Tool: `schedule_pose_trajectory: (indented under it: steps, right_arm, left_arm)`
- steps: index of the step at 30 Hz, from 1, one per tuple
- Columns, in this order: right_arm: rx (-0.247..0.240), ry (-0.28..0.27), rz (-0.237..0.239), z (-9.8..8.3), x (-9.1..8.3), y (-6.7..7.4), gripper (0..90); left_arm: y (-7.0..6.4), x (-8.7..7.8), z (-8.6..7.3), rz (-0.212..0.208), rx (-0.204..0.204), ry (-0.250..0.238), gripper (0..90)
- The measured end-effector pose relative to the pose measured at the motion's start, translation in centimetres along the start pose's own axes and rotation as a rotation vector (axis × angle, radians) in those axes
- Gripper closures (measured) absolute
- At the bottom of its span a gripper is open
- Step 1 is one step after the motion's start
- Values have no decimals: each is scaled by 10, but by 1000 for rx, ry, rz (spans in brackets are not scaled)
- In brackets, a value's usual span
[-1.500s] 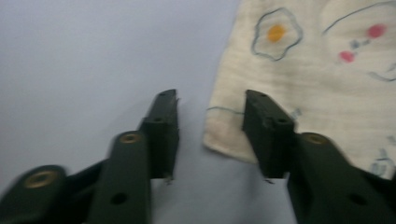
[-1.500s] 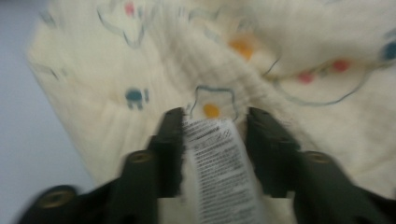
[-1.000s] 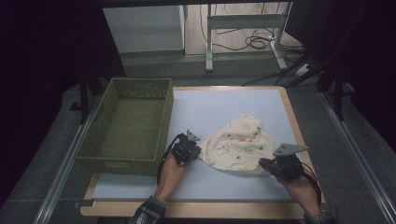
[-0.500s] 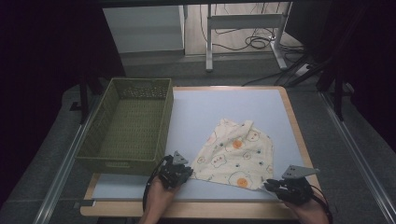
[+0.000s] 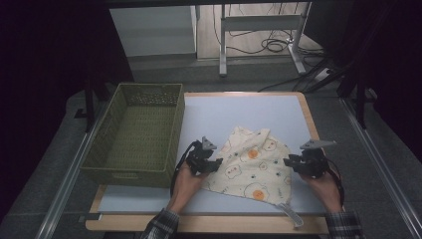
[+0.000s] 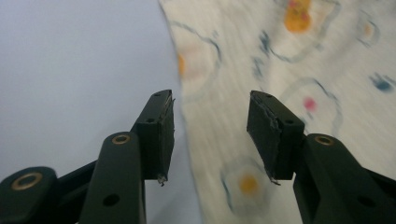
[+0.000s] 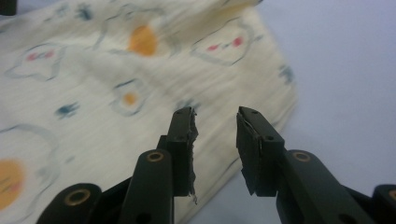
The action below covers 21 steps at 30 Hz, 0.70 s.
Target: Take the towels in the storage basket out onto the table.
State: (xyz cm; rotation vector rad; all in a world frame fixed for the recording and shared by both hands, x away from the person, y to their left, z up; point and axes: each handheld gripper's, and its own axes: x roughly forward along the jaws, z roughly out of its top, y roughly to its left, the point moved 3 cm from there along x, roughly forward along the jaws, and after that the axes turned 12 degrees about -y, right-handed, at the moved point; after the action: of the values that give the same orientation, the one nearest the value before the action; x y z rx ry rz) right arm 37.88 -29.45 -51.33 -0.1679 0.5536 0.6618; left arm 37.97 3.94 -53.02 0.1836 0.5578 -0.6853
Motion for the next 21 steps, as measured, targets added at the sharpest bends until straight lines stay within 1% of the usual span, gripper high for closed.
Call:
schedule_pose_trajectory:
  steps: [1, 3, 4, 7, 9, 10, 12, 13, 15, 16, 17, 18, 19, 20, 21]
  right_arm:
    - [1, 1, -10, 4, 4, -4, 679]
    - [-6, 0, -30, 10, 11, -11, 682]
    - [-10, -2, -40, 13, 15, -14, 682]
    - [-14, -4, -63, 20, 27, -24, 678]
    - [-9, -3, -79, 22, 35, -30, 643]
    - [-7, -5, -85, 23, 40, -32, 616]
    - [1, 0, -93, 23, 48, -36, 567]
    - [-1, 3, -93, 22, 52, -38, 546]
    - [2, 15, -80, 18, 60, -39, 546]
    - [0, 27, -78, 16, 63, -38, 549]
    - [-6, 35, -80, 14, 65, -37, 589]
    - [-5, 19, -72, 13, 65, -35, 687]
    - [-10, 15, -60, 13, 64, -32, 759]
    - [-20, 17, -57, 13, 63, -28, 842]
    - [-39, 24, -54, 13, 63, -25, 870]
  left_arm:
    - [5, 8, 6, 2, 11, 2, 516]
    - [11, 18, 15, 4, 9, 8, 515]
    - [15, 24, 20, 8, 15, 7, 516]
    - [24, 43, 31, -5, -21, -1, 513]
    - [28, 57, 35, 0, -30, 4, 509]
    - [29, 64, 36, 0, -32, 10, 504]
    - [29, 76, 37, 15, -8, 23, 491]
    - [27, 81, 37, 15, -3, 27, 490]
    - [25, 89, 35, 17, 11, 43, 485]
    - [24, 90, 35, 8, 2, 26, 499]
    - [22, 91, 35, -9, -21, 19, 573]
    - [20, 90, 34, -25, -31, 15, 653]
    - [18, 90, 34, -33, -33, 15, 719]
    - [16, 90, 35, -55, -31, 22, 814]
    - [15, 89, 36, -37, -13, 30, 866]
